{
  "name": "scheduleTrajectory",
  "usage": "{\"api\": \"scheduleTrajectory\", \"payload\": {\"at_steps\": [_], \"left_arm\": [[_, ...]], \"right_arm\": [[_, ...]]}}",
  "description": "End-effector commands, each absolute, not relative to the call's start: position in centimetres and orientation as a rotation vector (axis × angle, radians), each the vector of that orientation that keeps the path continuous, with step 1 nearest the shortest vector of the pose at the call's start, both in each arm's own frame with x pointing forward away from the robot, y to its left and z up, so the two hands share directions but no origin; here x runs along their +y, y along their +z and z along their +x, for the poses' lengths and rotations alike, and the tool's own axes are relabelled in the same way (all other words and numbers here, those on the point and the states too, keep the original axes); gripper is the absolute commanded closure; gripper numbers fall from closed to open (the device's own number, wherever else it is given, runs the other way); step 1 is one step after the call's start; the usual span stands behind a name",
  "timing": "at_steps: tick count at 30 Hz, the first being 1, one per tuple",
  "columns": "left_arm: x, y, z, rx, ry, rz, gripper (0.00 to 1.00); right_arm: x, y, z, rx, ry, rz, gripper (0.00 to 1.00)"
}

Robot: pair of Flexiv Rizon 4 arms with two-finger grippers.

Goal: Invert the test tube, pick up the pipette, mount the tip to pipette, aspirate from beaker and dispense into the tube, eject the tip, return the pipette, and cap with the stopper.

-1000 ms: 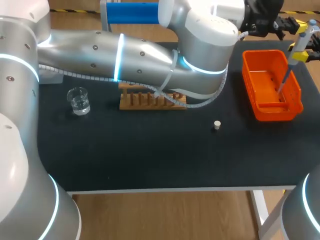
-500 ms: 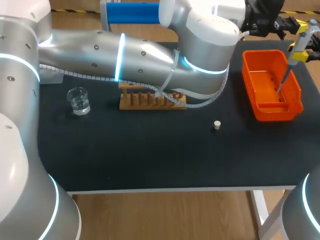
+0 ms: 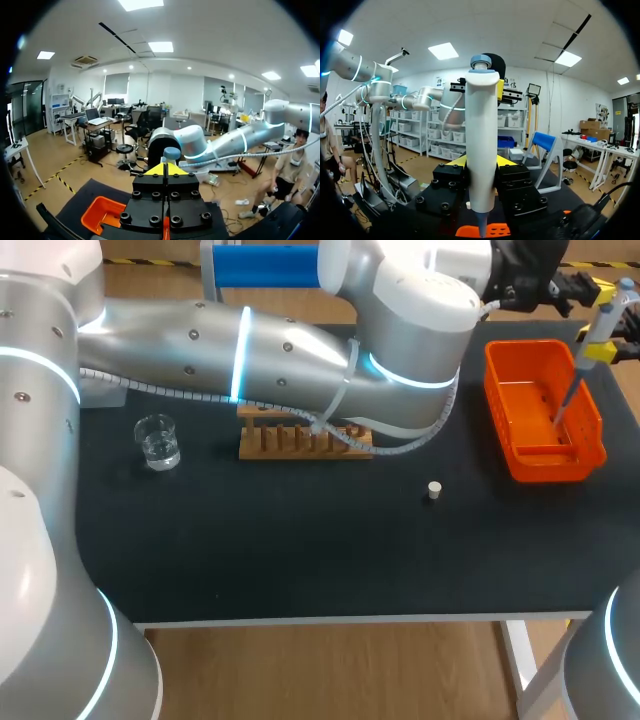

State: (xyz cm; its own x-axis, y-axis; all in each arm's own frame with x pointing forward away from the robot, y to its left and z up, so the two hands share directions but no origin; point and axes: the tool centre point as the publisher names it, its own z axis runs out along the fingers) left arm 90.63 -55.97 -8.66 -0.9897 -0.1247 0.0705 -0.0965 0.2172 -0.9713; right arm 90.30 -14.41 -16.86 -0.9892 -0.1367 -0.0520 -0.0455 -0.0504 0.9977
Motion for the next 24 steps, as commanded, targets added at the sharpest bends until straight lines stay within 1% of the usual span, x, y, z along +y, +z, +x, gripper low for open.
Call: {"api": "scheduleTrajectory", "payload": {"at_steps": [1, 10, 24], "left_arm": [[-55.6, -11.9, 90.4, 2.345, -2.0, -0.202, 1.0], [-55.7, -8.8, 90.6, 2.29, -1.994, -0.127, 1.0], [-55.4, -5.9, 90.8, 2.231, -2.003, -0.076, 1.0]], "right_arm": [[-14.4, -15.6, 90.6, -2.121, -2.213, 0.213, 1.0], [-14.4, -15.6, 90.6, -2.121, -2.213, 0.213, 1.0], [-14.4, -15.6, 90.6, -2.121, -2.213, 0.213, 1.0]]}}
